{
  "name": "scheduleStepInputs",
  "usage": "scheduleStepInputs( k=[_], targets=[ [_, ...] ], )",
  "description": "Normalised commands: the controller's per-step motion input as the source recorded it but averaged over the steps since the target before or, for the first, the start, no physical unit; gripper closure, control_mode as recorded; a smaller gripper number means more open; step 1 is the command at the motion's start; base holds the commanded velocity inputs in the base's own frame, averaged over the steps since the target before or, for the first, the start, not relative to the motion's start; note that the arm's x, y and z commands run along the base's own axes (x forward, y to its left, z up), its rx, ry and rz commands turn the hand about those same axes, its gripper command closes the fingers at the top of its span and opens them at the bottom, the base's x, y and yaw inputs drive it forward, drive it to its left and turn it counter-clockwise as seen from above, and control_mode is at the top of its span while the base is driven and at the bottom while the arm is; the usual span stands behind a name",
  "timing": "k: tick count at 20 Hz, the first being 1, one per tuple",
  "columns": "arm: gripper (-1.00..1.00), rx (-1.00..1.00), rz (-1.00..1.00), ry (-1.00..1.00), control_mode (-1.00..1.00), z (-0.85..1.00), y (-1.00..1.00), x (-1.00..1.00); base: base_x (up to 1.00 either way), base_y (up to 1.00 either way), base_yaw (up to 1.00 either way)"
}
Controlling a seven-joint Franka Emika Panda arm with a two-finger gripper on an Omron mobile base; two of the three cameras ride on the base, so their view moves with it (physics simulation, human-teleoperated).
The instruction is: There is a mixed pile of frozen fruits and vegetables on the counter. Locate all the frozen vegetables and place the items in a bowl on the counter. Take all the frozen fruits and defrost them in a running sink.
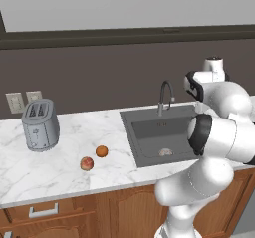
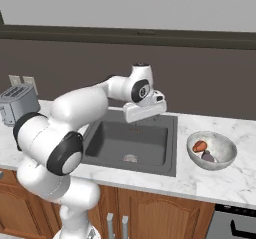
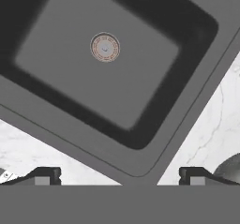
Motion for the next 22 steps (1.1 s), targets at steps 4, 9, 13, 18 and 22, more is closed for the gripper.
scheduleStepInputs(
  k=[4,9,13,18,22],
  targets=[
    [-1.00,0.00,0.00,0.00,-1.00,-0.11,0.61,0.16,0.00,0.00,0.00],
    [-1.00,-0.03,0.00,0.00,-1.00,-0.15,0.62,0.22,0.00,0.00,0.00],
    [-1.00,-0.01,0.00,0.01,-1.00,-0.17,0.62,0.09,0.00,0.00,0.00],
    [-1.00,0.00,0.00,0.02,-1.00,-0.18,0.59,0.00,0.00,0.00,0.00],
    [-1.00,-0.01,0.00,0.03,-1.00,-0.12,0.61,0.01,0.00,0.00,0.00]
  ],
)
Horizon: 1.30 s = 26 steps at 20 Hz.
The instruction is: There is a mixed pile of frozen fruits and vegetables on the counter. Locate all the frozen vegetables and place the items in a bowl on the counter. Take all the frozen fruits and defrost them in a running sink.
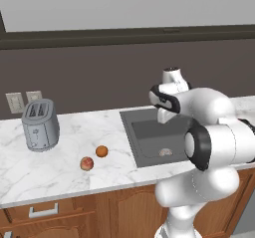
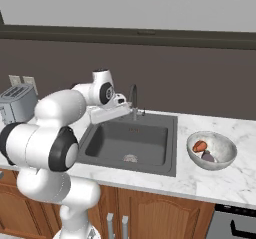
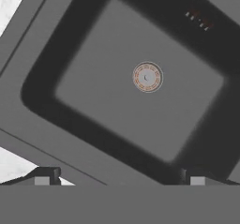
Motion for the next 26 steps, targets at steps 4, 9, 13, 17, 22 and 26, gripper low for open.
scheduleStepInputs(
  k=[4,9,13,17,22,26],
  targets=[
    [-1.00,0.00,0.00,0.01,-1.00,-0.16,0.57,-0.01,0.00,0.00,0.00],
    [-1.00,0.01,0.00,0.10,-1.00,-0.14,0.56,-0.06,0.00,0.00,0.00],
    [-1.00,0.09,0.02,0.12,-1.00,-0.17,0.42,-0.07,0.00,0.00,0.00],
    [-1.00,0.24,0.01,0.02,-1.00,-0.19,0.20,0.10,0.00,0.00,0.00],
    [-1.00,0.22,0.00,-0.10,-1.00,-0.15,0.22,0.03,0.00,0.00,0.00],
    [-1.00,0.00,0.01,-0.01,-1.00,-0.01,0.51,0.02,0.00,0.00,0.00]
  ],
)
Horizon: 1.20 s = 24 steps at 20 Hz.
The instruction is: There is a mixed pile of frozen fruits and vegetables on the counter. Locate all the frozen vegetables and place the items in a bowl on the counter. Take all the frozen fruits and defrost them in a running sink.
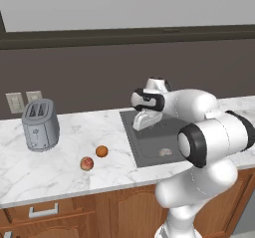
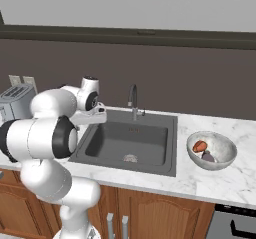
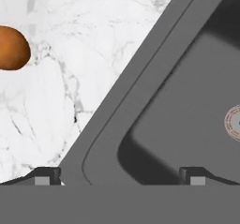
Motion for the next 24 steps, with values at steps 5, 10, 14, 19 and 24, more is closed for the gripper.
scheduleStepInputs(
  k=[5,10,14,19,24],
  targets=[
    [-1.00,-0.04,0.03,0.01,-1.00,0.02,0.59,0.00,0.00,0.00,0.00],
    [-1.00,-0.06,0.03,0.01,-1.00,-0.01,0.62,0.00,0.00,0.00,0.00],
    [-1.00,-0.05,0.01,0.00,-1.00,-0.07,0.62,0.00,0.00,0.00,0.00],
    [-1.00,-0.01,0.00,0.02,-1.00,-0.19,0.62,0.00,0.00,0.00,0.00],
    [-1.00,0.00,0.02,0.04,-1.00,-0.32,0.61,-0.03,0.00,0.00,0.00]
  ],
)
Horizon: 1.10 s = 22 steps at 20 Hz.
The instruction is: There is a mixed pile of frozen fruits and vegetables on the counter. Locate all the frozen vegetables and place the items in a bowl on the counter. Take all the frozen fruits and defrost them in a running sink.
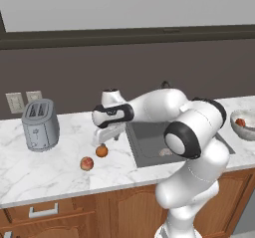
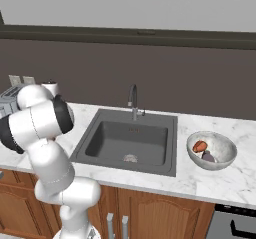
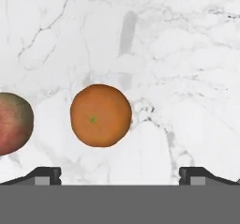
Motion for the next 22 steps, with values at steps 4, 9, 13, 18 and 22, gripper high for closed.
scheduleStepInputs(
  k=[4,9,13,18,22],
  targets=[
    [-1.00,0.01,0.02,0.00,-1.00,-0.25,0.41,-0.02,0.00,0.00,0.00],
    [-1.00,0.00,0.00,0.00,-1.00,-0.03,0.02,0.01,0.00,0.00,0.00],
    [-1.00,0.03,0.00,0.01,-1.00,-0.28,0.02,-0.01,0.00,0.00,0.00],
    [-1.00,0.02,0.00,0.02,-1.00,-0.29,0.06,0.02,0.00,0.00,0.00],
    [-1.00,0.03,0.00,0.01,-1.00,-0.22,0.03,0.01,0.00,0.00,0.00]
  ],
)
